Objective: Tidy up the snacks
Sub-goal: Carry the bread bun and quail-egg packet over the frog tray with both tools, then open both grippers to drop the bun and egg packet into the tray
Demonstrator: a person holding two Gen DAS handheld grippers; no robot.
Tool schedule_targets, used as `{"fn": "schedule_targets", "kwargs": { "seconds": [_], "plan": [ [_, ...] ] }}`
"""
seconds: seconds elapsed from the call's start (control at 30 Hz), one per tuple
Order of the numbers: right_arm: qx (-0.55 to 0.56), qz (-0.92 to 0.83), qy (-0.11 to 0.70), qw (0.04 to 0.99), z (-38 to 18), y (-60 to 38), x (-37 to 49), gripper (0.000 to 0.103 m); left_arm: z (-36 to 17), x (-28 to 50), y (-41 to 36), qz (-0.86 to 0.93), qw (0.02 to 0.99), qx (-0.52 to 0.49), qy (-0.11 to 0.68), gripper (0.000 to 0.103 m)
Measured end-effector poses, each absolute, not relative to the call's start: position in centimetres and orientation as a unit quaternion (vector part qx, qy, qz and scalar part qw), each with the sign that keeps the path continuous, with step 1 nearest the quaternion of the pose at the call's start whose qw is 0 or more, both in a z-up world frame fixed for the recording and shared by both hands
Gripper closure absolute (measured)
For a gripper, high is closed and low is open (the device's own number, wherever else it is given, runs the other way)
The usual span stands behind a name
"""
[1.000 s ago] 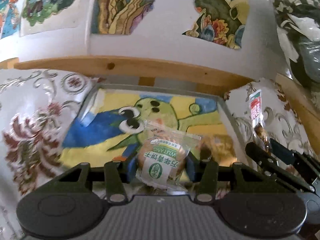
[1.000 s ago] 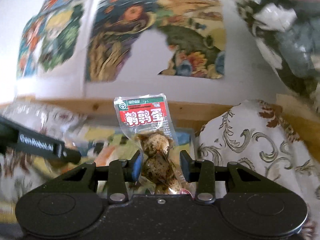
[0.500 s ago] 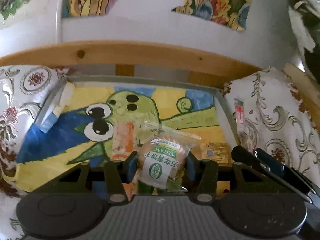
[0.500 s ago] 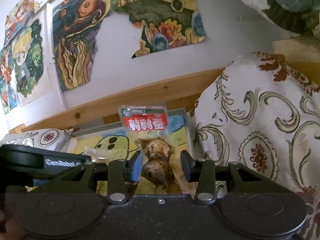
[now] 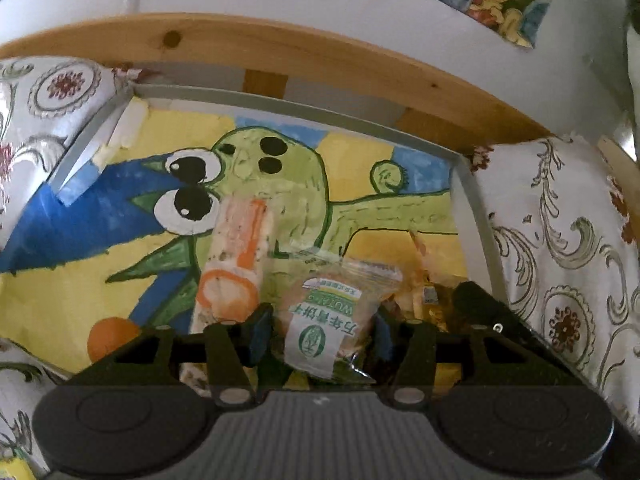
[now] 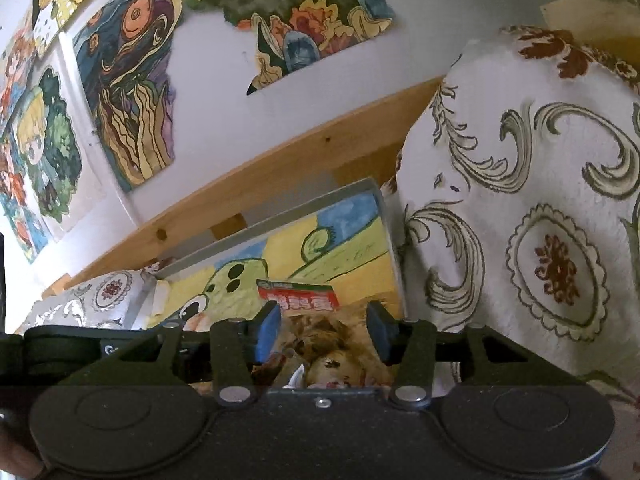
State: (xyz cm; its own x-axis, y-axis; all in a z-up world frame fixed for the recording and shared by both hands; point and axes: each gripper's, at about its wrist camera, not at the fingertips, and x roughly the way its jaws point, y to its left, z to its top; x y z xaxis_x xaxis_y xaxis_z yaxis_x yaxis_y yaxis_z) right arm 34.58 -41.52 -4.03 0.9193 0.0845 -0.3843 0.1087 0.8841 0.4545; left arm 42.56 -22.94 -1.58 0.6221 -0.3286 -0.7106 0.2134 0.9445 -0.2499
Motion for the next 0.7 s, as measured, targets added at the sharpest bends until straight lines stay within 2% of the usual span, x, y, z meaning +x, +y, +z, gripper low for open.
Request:
{"fn": "schedule_targets", "kwargs": {
  "seconds": [0.07,0.2,0.4,0.7],
  "plan": [
    [0.240,-0.006,0.195,0.951,-3.9,-41.5,34.4,0.051,-1.5,42.4,-22.6,-0.151,0.899,-0.081,0.403,0.041],
    [0.240,-0.009,0.178,0.954,-2.9,-41.9,33.8,0.042,-1.1,42.1,-22.1,-0.154,0.902,-0.099,0.392,0.031],
    [0.225,-0.024,0.151,0.962,-1.1,-42.4,32.4,0.027,0.3,41.0,-21.2,-0.149,0.912,-0.119,0.365,0.021],
    [0.199,-0.047,0.116,0.972,1.7,-42.8,29.2,0.011,2.7,37.9,-19.0,-0.123,0.934,-0.147,0.302,0.005]
  ]
}}
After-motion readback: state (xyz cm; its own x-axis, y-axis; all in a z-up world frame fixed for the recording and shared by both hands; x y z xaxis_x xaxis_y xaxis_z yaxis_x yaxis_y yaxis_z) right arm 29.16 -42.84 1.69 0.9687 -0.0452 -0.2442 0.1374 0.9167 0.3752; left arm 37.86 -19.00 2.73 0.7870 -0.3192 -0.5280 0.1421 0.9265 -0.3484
